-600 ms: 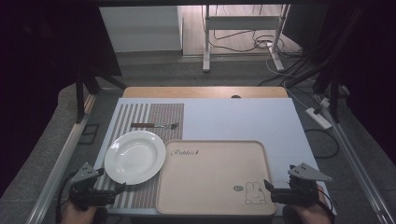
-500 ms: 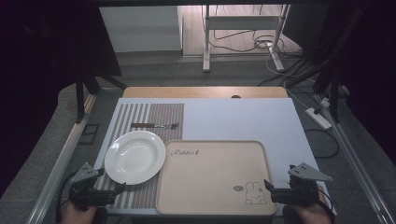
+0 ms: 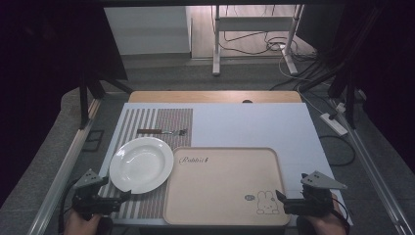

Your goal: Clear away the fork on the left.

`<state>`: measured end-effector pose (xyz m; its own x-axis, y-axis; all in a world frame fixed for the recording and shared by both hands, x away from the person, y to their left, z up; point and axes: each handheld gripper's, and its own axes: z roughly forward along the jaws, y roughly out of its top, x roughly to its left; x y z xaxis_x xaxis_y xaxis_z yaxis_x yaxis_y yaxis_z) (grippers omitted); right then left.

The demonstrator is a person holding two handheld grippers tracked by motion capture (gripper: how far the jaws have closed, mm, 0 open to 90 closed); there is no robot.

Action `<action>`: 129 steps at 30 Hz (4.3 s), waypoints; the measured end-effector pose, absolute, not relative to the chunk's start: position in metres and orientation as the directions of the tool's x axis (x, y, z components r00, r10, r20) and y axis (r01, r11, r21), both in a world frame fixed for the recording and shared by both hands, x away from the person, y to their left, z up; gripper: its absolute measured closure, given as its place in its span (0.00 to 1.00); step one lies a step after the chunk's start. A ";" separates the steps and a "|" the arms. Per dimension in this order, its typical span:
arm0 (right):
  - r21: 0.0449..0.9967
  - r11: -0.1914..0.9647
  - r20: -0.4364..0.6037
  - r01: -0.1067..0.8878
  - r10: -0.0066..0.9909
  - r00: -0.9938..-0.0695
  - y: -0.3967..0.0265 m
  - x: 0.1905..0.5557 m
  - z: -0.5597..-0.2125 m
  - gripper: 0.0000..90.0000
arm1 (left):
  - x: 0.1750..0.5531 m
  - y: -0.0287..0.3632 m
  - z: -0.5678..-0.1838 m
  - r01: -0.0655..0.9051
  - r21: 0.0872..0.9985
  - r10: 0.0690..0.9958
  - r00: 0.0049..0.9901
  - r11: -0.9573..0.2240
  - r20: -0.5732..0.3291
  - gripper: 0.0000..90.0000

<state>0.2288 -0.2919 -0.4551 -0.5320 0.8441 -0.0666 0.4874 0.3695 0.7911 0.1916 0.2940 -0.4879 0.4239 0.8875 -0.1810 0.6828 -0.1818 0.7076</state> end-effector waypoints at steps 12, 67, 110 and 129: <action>0.784 0.385 -0.075 0.487 0.838 -0.541 -0.290 0.230 -0.456 0.00 | 0.192 0.292 -0.486 0.665 0.724 0.898 0.413 -0.184 -0.152 0.00; 0.762 0.412 -0.079 0.500 0.825 -0.559 -0.288 0.231 -0.457 0.00 | 0.331 0.281 -0.487 0.617 0.752 0.860 0.492 -0.233 -0.137 0.00; 0.759 0.407 -0.064 0.508 0.824 -0.563 -0.289 0.232 -0.457 0.00 | 0.462 0.285 -0.498 0.652 0.696 0.871 0.485 -0.300 -0.078 0.10; 0.755 0.415 -0.059 0.508 0.814 -0.578 -0.289 0.232 -0.458 0.00 | 0.490 0.303 -0.522 0.763 0.483 0.865 0.501 -0.429 -0.024 0.99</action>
<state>0.2320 -0.2891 -0.4577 -0.5779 0.8139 -0.0591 0.5079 0.4154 0.7546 0.4903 0.3031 -0.5225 0.5013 0.8649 -0.0244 0.7633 -0.4288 0.4832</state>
